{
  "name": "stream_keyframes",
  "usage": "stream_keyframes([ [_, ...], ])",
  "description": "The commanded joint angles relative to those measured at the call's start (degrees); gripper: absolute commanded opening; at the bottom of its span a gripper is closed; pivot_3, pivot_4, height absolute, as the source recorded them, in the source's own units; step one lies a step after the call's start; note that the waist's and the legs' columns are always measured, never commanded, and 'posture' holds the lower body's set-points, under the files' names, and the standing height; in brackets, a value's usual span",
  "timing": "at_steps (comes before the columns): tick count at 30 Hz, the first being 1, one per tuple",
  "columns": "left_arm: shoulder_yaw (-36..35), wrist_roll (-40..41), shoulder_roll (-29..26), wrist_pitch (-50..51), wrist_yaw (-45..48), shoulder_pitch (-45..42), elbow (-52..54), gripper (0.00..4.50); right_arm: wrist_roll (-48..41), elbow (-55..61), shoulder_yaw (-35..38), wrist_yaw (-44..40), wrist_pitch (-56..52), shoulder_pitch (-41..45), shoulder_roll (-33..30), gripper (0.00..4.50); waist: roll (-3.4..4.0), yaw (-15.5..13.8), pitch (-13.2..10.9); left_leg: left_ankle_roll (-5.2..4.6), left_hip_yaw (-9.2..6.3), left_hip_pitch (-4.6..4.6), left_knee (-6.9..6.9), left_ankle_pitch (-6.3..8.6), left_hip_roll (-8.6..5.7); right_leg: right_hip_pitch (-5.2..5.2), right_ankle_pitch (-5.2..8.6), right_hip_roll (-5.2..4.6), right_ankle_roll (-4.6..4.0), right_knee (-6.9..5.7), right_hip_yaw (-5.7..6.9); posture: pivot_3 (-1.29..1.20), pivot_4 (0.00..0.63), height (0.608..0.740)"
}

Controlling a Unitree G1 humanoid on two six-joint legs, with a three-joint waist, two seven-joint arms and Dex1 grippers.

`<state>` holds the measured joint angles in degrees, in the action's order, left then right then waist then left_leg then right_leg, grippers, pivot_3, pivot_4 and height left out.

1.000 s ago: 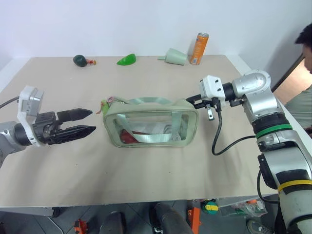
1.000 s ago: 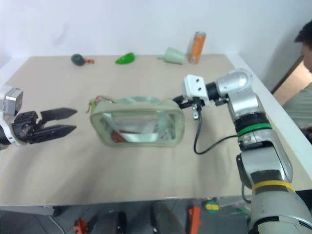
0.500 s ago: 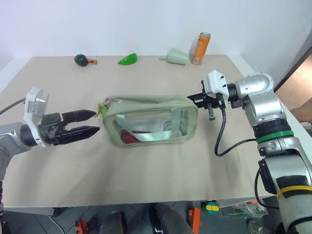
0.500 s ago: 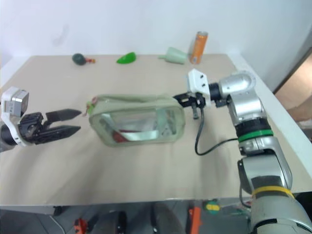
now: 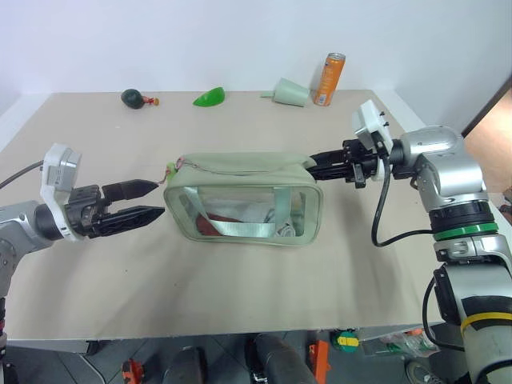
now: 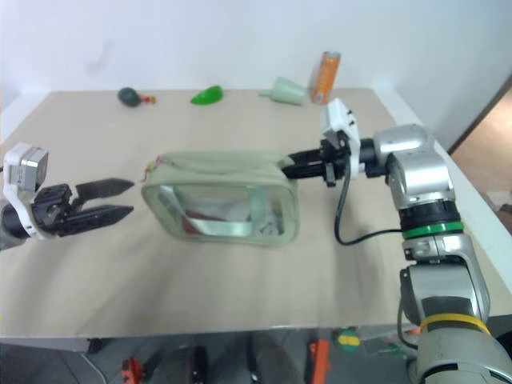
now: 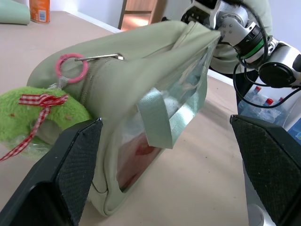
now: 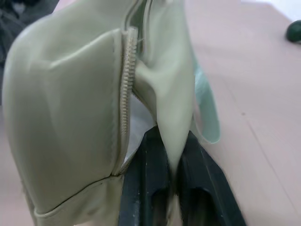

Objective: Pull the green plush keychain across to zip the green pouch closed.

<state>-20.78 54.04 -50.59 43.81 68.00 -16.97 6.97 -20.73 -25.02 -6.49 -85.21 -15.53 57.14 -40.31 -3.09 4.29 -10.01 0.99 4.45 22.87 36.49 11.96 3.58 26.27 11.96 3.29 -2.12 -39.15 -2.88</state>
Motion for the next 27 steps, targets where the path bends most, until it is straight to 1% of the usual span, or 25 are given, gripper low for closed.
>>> stream_keyframes([
  [1, -0.8, 0.5, 0.0, -0.5, 0.2, -0.3, 1.2, 4.50, -2.3, 4.6, 2.4, -0.1, -4.5, -1.0, -1.6, 1.37, 0.00, 0.0, 0.0, 0.00, 0.00, 0.00, 0.00, 0.00, -0.01, 0.00, 0.00, 0.00, 0.00, 0.00, -0.01, 0.00, 0.150, 0.740],
  [5, -0.4, 0.4, 0.3, -0.5, 0.2, -0.8, 1.1, 4.50, -1.5, 6.6, 2.1, 2.6, -7.0, -2.3, -0.8, 1.37, -0.01, 0.0, 0.0, 0.00, -0.01, -0.01, 0.00, 0.00, -0.02, -0.01, 0.00, 0.03, 0.00, 0.00, 0.03, 0.00, 0.150, 0.740],
  [11, -0.3, 0.6, 0.3, -0.2, -0.2, -1.0, 1.2, 4.50, -0.3, 6.5, 2.2, 3.4, -5.5, -2.4, -0.9, 1.37, 0.00, 0.1, 0.0, 0.00, -0.01, -0.02, 0.00, 0.00, 0.06, 0.00, -0.01, 0.17, 0.01, 0.00, 0.07, 0.00, 0.150, 0.740],
  [14, -0.6, 0.5, 0.3, -0.3, -0.3, -0.6, 1.4, 4.50, -1.0, 6.3, 3.2, 2.7, -5.2, -2.0, -1.5, 1.37, 0.00, 0.1, 0.0, 0.00, -0.01, -0.02, 0.00, 0.00, 0.08, 0.00, 0.00, 0.19, 0.01, 0.00, 0.07, 0.00, 0.150, 0.740],
  [17, -0.7, 0.4, 0.3, -0.4, -0.4, -0.4, 1.3, 4.50, -1.2, 5.9, 4.5, 2.9, -2.5, -1.9, -1.2, 1.37, 0.00, 0.1, 0.0, 0.00, -0.01, -0.02, 0.00, 0.00, 0.08, 0.00, 0.00, 0.19, 0.00, 0.00, 0.07, 0.00, 0.150, 0.740],
  [20, -0.5, 0.3, 0.5, -0.7, -0.4, -0.6, 1.1, 4.50, -1.2, 5.9, 5.4, 3.4, -0.3, -2.4, -0.7, 2.09, 0.00, 0.1, 0.0, 0.00, -0.01, -0.02, 0.00, 0.00, 0.07, 0.00, 0.00, 0.18, 0.00, 0.00, 0.06, 0.00, 0.150, 0.740],
  [22, -0.4, 0.2, 0.7, -0.8, -0.4, -0.7, 1.0, 4.50, -1.3, 5.9, 5.6, 3.5, -0.2, -2.5, -0.6, 2.74, 0.00, 0.1, 0.0, 0.00, -0.01, -0.02, 0.00, 0.00, 0.07, 0.00, 0.00, 0.18, 0.00, 0.00, 0.05, 0.00, 0.150, 0.740],
  [23, -0.3, 0.1, 0.7, -0.8, -0.3, -0.7, 1.0, 4.50, -1.3, 5.9, 5.6, 3.7, -0.1, -2.6, -0.5, 3.14, 0.00, 0.1, 0.0, 0.00, -0.01, -0.02, 0.00, 0.00, 0.07, 0.01, 0.00, 0.18, 0.00, 0.00, 0.04, 0.00, 0.150, 0.740],
  [24, -0.3, 0.1, 0.7, -0.8, -0.3, -0.7, 0.9, 4.50, -1.6, 6.2, 5.5, 3.2, -0.8, -2.9, -0.8, 3.43, 0.00, 0.1, 0.0, 0.00, -0.01, -0.02, 0.00, 0.00, 0.07, 0.01, 0.00, 0.18, 0.00, 0.00, 0.04, 0.00, 0.150, 0.740],
  [26, -0.3, 0.1, 0.7, -0.8, -0.3, -0.8, 0.9, 4.50, -1.9, 6.8, 5.8, 3.6, -2.2, -3.6, -1.3, 4.25, 0.00, 0.1, 0.0, 0.00, -0.01, -0.02, 0.00, 0.00, 0.07, 0.00, 0.00, 0.18, 0.00, 0.00, 0.05, 0.00, 0.150, 0.740],
  [27, -0.3, 0.1, 0.8, -0.7, -0.2, -0.8, 0.9, 4.50, -2.4, 7.1, 5.8, 3.0, -3.9, -3.8, -2.0, 4.49, 0.00, 0.0, 0.0, 0.00, -0.01, -0.02, 0.00, 0.00, 0.07, 0.00, 0.00, 0.18, 0.00, 0.00, 0.06, 0.00, 0.150, 0.740],
])
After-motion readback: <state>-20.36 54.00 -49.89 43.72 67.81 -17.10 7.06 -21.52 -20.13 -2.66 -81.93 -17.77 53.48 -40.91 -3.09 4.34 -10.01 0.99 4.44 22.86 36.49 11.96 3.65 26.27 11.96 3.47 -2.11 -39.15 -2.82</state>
